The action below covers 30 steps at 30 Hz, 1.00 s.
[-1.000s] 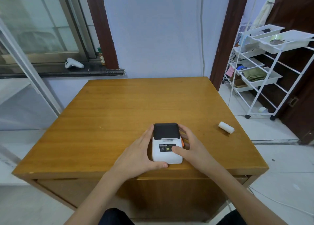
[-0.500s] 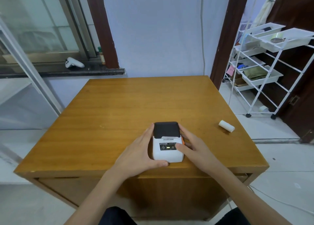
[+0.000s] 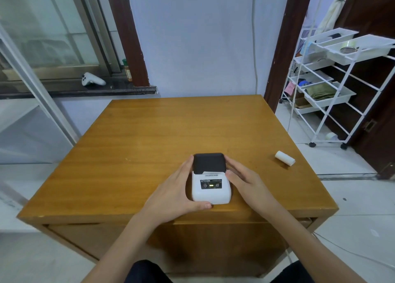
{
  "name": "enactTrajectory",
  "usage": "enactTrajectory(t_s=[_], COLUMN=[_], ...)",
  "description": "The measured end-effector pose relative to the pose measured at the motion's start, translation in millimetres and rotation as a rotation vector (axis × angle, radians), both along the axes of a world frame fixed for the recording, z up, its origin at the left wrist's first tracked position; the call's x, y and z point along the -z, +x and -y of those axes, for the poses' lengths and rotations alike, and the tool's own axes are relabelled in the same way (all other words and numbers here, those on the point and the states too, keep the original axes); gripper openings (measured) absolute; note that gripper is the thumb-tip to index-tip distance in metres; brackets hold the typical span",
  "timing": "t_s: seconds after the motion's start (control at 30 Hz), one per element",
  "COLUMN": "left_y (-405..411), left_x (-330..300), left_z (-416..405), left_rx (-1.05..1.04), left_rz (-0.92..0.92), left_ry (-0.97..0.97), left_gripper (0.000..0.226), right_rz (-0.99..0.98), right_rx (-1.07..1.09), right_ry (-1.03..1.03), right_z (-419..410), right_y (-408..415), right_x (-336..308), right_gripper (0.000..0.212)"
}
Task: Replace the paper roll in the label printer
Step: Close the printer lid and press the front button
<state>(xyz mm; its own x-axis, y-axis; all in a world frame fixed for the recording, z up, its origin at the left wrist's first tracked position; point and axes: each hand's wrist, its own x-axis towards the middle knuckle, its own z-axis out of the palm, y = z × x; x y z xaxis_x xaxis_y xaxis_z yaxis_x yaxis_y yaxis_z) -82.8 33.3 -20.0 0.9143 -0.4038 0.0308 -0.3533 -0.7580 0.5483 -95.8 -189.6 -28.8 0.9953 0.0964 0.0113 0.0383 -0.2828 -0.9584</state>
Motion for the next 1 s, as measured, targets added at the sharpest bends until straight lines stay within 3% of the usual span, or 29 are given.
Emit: enactTrajectory(t_s=[1.0], left_y=[2.0], left_x=[1.2], left_z=[0.8], left_rx=[-0.010], left_rz=[-0.013], left_ry=[0.012], left_gripper=[0.129], right_rz=[-0.021], right_rx=[0.026], right_ry=[0.057], right_z=[1.3], right_y=[5.4], right_x=[-0.7], right_gripper=[0.046])
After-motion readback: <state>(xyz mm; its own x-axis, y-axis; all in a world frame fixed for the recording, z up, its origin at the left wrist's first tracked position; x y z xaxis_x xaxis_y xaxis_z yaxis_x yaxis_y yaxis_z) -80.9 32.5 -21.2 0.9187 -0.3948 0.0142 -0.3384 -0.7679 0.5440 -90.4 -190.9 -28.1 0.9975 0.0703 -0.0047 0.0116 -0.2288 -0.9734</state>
